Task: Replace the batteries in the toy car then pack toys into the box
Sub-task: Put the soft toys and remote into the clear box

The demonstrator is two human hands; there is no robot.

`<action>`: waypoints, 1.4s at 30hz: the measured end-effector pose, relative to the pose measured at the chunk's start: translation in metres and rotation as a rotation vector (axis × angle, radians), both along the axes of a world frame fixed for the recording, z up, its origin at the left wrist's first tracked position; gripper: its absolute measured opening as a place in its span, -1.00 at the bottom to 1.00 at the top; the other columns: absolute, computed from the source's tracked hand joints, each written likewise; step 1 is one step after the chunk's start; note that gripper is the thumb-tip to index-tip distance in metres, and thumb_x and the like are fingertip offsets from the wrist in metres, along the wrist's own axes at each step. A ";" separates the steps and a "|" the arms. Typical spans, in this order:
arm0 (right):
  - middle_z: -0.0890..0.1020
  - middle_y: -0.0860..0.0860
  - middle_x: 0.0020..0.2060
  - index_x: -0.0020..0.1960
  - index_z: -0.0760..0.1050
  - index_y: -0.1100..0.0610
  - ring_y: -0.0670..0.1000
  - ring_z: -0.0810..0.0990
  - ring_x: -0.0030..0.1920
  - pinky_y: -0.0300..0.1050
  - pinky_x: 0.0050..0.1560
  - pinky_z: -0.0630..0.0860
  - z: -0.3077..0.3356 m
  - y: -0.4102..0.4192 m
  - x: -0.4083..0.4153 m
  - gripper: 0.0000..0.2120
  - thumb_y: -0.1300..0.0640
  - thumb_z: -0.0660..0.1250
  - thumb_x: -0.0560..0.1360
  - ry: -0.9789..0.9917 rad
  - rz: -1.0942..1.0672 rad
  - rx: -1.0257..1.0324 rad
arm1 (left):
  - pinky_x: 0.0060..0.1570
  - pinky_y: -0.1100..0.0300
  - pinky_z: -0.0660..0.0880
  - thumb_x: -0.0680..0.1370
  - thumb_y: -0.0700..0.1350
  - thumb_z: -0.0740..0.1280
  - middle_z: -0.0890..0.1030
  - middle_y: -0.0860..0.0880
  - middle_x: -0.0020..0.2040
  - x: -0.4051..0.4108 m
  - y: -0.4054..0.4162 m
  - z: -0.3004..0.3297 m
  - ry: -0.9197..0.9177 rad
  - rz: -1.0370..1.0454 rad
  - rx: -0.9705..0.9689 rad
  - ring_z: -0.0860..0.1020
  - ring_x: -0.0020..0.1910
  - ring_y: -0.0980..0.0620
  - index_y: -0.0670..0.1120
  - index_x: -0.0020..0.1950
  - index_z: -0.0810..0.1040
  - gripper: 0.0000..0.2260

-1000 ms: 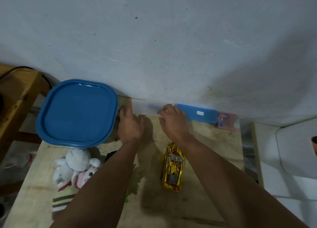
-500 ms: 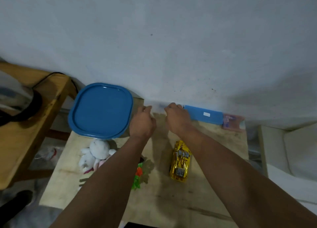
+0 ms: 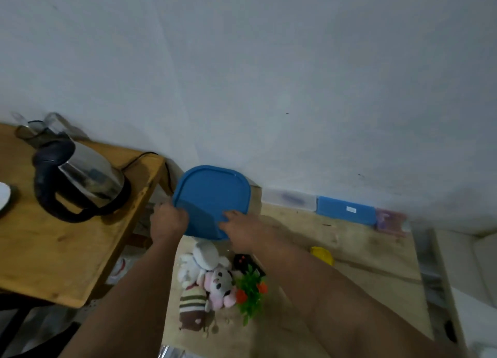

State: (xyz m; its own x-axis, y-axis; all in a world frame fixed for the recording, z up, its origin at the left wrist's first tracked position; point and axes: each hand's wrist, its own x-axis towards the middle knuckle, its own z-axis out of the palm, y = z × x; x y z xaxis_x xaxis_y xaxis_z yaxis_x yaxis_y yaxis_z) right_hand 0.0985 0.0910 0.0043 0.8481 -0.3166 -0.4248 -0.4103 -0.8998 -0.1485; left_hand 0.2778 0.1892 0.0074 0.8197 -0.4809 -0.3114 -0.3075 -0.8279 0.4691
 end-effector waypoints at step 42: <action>0.58 0.06 0.02 0.21 0.48 0.15 0.12 0.60 0.01 0.10 -0.09 0.63 -0.016 0.010 -0.174 -0.83 0.15 0.24 0.65 -0.998 -1.628 0.333 | -0.11 -0.02 0.65 0.60 -0.39 0.35 0.60 -0.34 0.27 0.016 0.021 -0.037 0.631 0.542 -0.383 0.62 0.19 -0.32 -0.31 0.37 0.55 -0.67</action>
State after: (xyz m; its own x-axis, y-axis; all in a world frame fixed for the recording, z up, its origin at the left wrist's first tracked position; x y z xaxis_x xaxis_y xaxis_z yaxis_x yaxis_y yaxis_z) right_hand -0.0758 0.1005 -0.0114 -0.1936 -0.9485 -0.2508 -0.3656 0.3069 -0.8787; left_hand 0.2936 0.2102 -0.0300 0.6953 -0.2421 -0.6767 0.4845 -0.5374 0.6902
